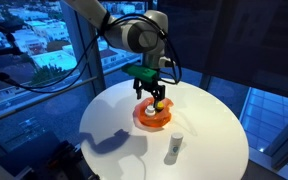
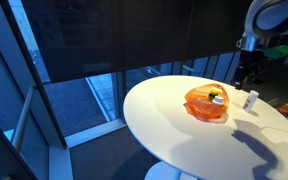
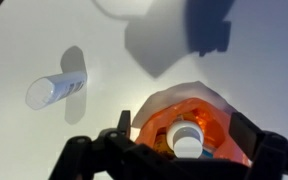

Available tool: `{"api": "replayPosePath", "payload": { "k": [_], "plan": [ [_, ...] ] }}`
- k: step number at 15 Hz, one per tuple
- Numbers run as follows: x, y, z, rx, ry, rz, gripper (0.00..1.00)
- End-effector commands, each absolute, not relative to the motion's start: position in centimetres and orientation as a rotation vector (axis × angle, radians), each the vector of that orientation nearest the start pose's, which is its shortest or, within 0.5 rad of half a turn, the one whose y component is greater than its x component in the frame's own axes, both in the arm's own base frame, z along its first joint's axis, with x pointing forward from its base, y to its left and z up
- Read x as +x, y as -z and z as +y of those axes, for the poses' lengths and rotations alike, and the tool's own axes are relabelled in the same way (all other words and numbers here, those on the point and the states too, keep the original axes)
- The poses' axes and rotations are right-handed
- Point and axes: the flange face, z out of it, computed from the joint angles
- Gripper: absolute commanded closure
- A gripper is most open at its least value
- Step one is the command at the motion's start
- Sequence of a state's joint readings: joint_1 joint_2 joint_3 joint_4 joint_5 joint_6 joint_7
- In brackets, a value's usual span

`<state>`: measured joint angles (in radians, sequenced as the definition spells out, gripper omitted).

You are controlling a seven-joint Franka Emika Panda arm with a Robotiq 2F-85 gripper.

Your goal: Put the shorter white pill bottle in the plastic bag

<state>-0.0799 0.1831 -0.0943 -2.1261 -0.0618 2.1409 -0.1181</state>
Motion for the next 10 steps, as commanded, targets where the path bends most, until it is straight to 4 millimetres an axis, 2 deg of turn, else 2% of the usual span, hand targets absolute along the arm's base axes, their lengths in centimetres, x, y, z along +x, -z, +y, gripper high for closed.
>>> {"api": "replayPosePath", "payload": {
  "k": [1,6,10],
  "plan": [
    [52.3,-34.9,-10.2,-3.174,-0.326,0.064,0.0],
    [51.0,-39.3,-9.9,-3.165,-0.349,0.107,0.0],
    [50.1,-42.0,-9.7,-3.173,-0.364,0.164,0.0]
  ]
}}
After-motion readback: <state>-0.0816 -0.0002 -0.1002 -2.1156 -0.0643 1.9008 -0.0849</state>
